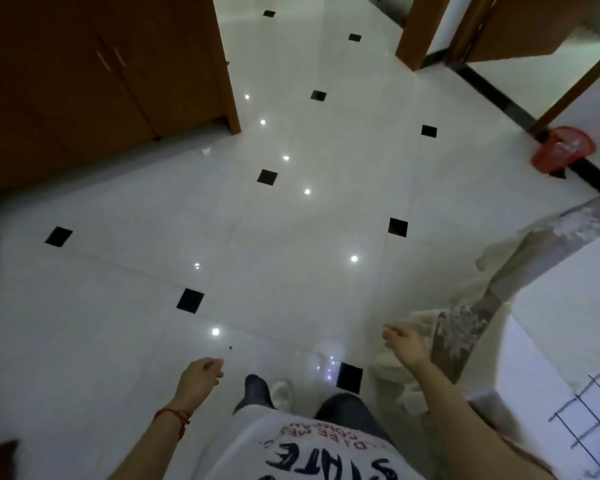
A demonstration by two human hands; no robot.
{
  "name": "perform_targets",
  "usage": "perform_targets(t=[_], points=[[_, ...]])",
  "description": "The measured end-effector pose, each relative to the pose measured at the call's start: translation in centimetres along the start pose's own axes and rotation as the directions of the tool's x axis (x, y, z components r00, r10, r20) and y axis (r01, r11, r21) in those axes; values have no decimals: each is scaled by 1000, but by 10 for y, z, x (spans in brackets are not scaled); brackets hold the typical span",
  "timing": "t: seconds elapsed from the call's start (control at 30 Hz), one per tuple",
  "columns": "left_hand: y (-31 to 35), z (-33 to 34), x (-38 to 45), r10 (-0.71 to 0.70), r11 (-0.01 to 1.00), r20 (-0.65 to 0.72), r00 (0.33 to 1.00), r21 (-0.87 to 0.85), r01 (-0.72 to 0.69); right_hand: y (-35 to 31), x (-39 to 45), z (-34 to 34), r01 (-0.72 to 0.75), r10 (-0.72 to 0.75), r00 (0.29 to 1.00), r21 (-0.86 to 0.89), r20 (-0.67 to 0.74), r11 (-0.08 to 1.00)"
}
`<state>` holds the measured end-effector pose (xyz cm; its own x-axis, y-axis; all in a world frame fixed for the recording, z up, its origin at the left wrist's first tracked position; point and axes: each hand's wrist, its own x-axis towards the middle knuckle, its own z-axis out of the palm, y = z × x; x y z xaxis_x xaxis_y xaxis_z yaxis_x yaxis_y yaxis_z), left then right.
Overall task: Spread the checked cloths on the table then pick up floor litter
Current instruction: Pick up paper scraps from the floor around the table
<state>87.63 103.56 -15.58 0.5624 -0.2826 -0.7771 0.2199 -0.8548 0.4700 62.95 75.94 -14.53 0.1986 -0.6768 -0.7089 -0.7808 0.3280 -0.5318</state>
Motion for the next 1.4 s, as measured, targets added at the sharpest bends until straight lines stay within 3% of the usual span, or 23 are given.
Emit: perform_targets(t=[0.2, 0.47, 0.67, 0.9, 1.17, 1.4], points=[[89, -4, 58, 33, 999, 80, 996, 33, -36, 0, 33, -4, -221, 228, 973, 151, -36, 964], [249, 20, 152, 69, 994, 169, 983, 74, -82, -57, 115, -33, -320, 333, 943, 334, 21, 887], [358, 33, 205, 54, 986, 181, 982, 144, -81, -140, 180, -92, -259, 284, 959, 429, 6, 865], [453, 42, 272, -47, 967, 192, 980, 254, -3, -225, 276, -165, -180, 309, 945, 629, -101, 757], [627, 72, 367, -66, 884, 245, 967, 464, -57, -267, 354, -218, -269, 498, 859, 729, -113, 630], [821, 176, 404, -20, 839, 403, 915, 505, -204, -271, 393, -251, -366, 645, 764, 805, -26, 466]])
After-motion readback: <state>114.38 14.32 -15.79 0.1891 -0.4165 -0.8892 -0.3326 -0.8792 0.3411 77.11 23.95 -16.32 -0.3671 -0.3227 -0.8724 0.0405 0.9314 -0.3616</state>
